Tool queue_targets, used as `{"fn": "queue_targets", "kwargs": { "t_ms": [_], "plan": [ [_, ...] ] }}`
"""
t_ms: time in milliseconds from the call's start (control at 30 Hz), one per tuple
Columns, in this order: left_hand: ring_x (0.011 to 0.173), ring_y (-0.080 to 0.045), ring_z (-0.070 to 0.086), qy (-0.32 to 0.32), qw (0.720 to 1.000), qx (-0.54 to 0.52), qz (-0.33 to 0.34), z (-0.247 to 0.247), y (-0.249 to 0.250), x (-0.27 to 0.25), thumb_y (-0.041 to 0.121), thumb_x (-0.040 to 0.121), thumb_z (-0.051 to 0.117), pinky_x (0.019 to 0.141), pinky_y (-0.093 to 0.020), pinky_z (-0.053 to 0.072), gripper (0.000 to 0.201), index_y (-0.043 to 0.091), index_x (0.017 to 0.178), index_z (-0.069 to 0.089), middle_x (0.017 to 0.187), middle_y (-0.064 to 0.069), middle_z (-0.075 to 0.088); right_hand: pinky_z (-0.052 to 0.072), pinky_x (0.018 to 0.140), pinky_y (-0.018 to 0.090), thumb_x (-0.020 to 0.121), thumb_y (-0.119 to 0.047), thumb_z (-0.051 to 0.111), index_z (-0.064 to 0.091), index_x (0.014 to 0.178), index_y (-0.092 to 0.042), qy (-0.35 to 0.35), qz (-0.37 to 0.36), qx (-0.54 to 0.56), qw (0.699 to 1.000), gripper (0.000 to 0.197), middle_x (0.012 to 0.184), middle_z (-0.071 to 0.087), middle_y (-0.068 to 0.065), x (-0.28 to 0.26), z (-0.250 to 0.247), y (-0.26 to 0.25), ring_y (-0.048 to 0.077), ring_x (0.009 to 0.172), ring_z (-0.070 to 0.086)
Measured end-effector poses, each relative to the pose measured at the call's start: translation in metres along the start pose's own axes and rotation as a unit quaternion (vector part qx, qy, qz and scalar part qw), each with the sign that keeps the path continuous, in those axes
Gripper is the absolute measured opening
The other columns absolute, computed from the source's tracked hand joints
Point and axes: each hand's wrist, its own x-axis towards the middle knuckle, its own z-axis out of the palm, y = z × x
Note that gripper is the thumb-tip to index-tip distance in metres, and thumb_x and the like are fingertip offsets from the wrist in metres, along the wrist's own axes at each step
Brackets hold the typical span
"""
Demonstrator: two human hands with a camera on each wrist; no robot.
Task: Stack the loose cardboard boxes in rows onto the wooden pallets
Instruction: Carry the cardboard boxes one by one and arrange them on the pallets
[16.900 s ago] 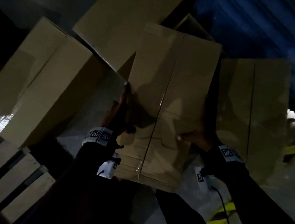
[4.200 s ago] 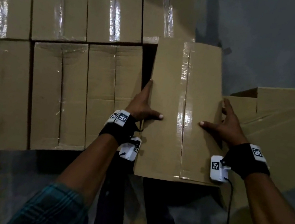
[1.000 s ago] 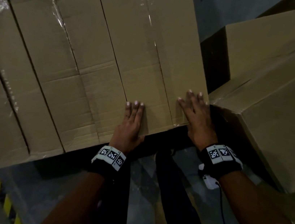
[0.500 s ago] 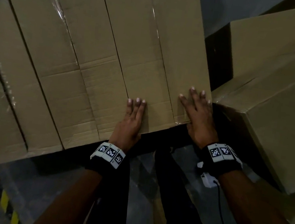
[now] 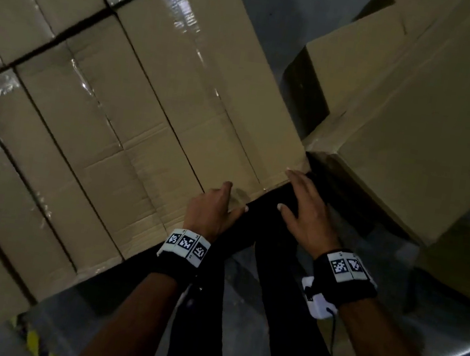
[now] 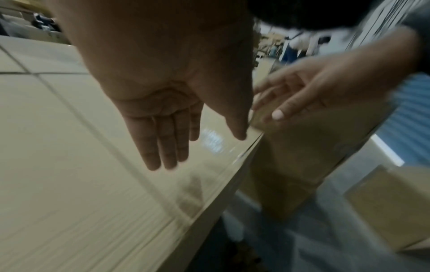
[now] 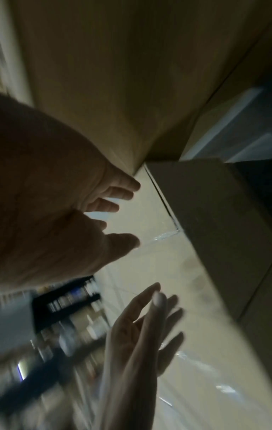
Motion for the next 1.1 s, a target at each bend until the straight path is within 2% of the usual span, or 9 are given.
{"fn": "queue_targets", "kwargs": {
  "t_ms": [133,233,333,467,633,800,867,967,1100],
  "plan": [
    [0.097,-0.028,0.067,0.025,0.999,-0.024,0.031,-0.018,0.026,-0.019,0.058,0.093,0.047,0.074,-0.041,0.056,0.057,0.022,0.137,0.044,0.111,-0.004,0.070,0.047,0.100,0.031,0.091,-0.004,0.063,0.042,0.147,-0.014,0.140,0.043,0.096,0.985,0.061,0.144,0.046,0.005,-0.050,-0.018,-0.013,0.018,0.121,0.054],
    [0.099,-0.023,0.067,0.028,0.996,-0.052,0.062,-0.032,0.051,-0.023,0.055,0.092,0.050,0.077,-0.042,0.056,0.052,0.026,0.135,0.045,0.110,-0.001,0.071,0.053,0.087,0.026,0.089,-0.001,0.064,0.044,0.143,-0.020,0.242,0.092,0.138,0.956,0.061,0.139,0.050,0.005,-0.078,-0.039,-0.011,0.014,0.108,0.061],
    [0.092,-0.026,0.068,0.032,0.989,-0.077,0.124,-0.047,0.080,-0.016,0.045,0.094,0.054,0.074,-0.041,0.055,0.060,0.024,0.146,0.031,0.100,-0.001,0.073,0.054,0.083,0.028,0.090,-0.011,0.063,0.041,0.144,-0.027,0.301,0.127,0.175,0.929,0.060,0.138,0.049,0.000,-0.098,-0.057,0.001,0.012,0.107,0.061],
    [0.079,-0.027,0.067,0.046,0.977,-0.107,0.179,-0.066,0.125,-0.001,0.035,0.095,0.057,0.066,-0.040,0.053,0.075,0.018,0.153,0.013,0.085,0.003,0.068,0.053,0.080,0.023,0.089,-0.016,0.061,0.043,0.142,-0.023,0.342,0.149,0.179,0.911,0.056,0.134,0.049,0.000,-0.108,-0.086,0.018,0.016,0.107,0.061],
    [0.088,-0.026,0.065,0.084,0.963,-0.115,0.228,-0.073,0.175,0.029,0.036,0.094,0.058,0.068,-0.038,0.053,0.073,0.020,0.153,0.018,0.095,-0.003,0.066,0.051,0.084,0.026,0.088,-0.024,0.058,0.045,0.141,-0.023,0.396,0.146,0.165,0.892,0.055,0.134,0.053,0.005,-0.093,-0.131,0.041,0.011,0.106,0.058],
    [0.114,-0.035,0.053,0.130,0.952,-0.113,0.254,-0.083,0.227,0.082,0.039,0.082,0.074,0.092,-0.043,0.046,0.089,0.006,0.150,0.027,0.125,-0.018,0.055,0.041,0.104,0.024,0.086,-0.017,0.067,0.041,0.144,-0.018,0.447,0.141,0.123,0.875,0.063,0.144,0.042,0.006,-0.054,-0.181,0.069,0.015,0.131,0.044],
    [0.128,-0.036,0.042,0.121,0.961,-0.108,0.224,-0.091,0.246,0.107,0.040,0.068,0.086,0.104,-0.045,0.039,0.114,0.006,0.153,0.017,0.143,-0.019,0.042,0.030,0.111,0.020,0.081,-0.022,0.074,0.037,0.147,-0.010,0.443,0.156,0.082,0.879,0.077,0.150,0.034,0.011,-0.036,-0.197,0.086,0.015,0.136,0.035],
    [0.138,-0.035,0.030,0.049,0.973,-0.140,0.178,-0.106,0.272,0.136,0.020,0.047,0.098,0.110,-0.051,0.034,0.150,0.017,0.155,-0.007,0.155,-0.018,0.023,0.023,0.116,0.029,0.075,-0.027,0.083,0.019,0.155,-0.013,0.367,0.204,0.118,0.900,0.103,0.161,0.011,0.013,-0.014,-0.218,0.107,0.020,0.146,0.019],
    [0.124,-0.046,0.044,-0.051,0.979,-0.113,0.159,-0.120,0.301,0.158,0.003,0.047,0.095,0.097,-0.061,0.043,0.159,0.036,0.151,-0.020,0.145,-0.025,0.032,0.014,0.122,0.041,0.062,-0.024,0.092,-0.007,0.156,-0.016,0.250,0.224,0.109,0.936,0.137,0.163,-0.015,0.007,0.010,-0.240,0.133,0.020,0.151,-0.003]
  ]
}}
